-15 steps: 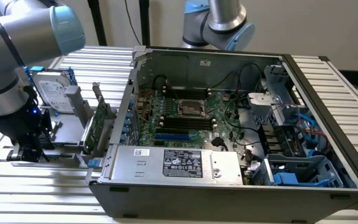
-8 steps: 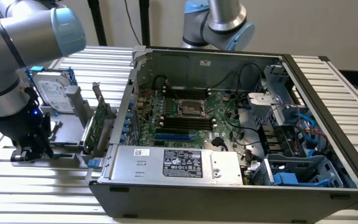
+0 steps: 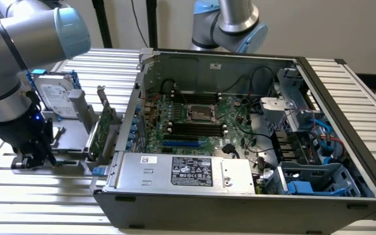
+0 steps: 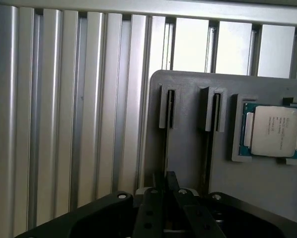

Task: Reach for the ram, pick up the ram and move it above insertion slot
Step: 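Pick up the ram and move it above insertion slot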

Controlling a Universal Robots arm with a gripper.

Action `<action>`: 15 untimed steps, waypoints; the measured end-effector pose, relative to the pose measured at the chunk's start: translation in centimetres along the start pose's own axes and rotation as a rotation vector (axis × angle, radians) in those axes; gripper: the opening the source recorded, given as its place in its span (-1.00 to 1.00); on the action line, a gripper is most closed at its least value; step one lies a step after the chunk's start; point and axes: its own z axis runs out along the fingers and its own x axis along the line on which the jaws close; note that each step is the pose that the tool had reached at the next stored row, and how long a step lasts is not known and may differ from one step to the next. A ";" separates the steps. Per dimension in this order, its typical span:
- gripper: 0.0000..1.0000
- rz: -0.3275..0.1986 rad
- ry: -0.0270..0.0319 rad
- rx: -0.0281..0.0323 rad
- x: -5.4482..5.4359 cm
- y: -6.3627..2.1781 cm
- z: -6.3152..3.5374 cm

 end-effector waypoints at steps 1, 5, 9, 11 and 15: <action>-0.73 0.000 -0.0003 -0.0006 0.0 0.00 -0.13; -0.73 0.000 -0.0009 -0.0033 0.0 0.00 -0.97; -0.73 0.000 -0.0010 -0.0054 0.0 0.01 -2.50; -0.73 0.000 -0.0011 -0.0053 0.0 0.01 -3.40; -0.73 0.000 -0.0010 -0.0056 0.0 -0.03 -5.24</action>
